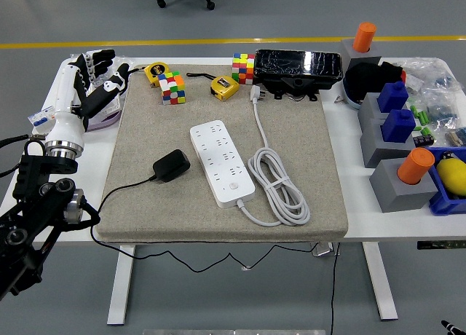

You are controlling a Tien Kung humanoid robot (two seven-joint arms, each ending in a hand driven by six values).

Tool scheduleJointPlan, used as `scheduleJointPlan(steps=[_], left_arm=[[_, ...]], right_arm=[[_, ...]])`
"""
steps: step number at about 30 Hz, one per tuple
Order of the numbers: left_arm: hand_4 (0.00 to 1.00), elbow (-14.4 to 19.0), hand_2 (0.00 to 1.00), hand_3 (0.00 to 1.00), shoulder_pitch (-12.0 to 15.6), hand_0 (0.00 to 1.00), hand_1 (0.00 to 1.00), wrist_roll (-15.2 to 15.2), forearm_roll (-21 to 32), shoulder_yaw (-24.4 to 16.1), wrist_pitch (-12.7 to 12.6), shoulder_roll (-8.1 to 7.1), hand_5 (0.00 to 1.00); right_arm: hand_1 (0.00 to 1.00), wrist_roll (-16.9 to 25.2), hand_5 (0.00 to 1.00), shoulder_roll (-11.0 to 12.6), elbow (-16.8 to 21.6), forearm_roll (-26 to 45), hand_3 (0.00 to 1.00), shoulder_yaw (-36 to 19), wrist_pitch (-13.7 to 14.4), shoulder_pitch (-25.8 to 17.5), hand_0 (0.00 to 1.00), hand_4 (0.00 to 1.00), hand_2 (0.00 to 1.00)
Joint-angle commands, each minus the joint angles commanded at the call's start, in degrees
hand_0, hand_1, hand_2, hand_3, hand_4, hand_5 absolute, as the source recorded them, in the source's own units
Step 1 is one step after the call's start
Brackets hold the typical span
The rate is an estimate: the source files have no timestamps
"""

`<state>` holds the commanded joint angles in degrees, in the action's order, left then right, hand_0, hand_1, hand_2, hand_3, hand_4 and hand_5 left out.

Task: Put the plug near the board,insert it into the board,press the button,pull the plug out

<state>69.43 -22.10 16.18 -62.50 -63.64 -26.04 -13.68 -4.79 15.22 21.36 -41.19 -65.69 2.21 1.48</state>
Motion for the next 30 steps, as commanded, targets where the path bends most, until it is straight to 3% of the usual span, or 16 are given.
scheduleJointPlan(steps=[30], left_arm=[[0.813,0.23,0.736,0.646,0.03,0.774,0.754,-0.64,0.07,-0.13,0.21,0.04,0.385]], right_arm=[[0.634,-0.14,0.414,-0.19,0.04,-0.10,0.552,-0.30,-0.11,0.00,0.538,0.890,0.651]])
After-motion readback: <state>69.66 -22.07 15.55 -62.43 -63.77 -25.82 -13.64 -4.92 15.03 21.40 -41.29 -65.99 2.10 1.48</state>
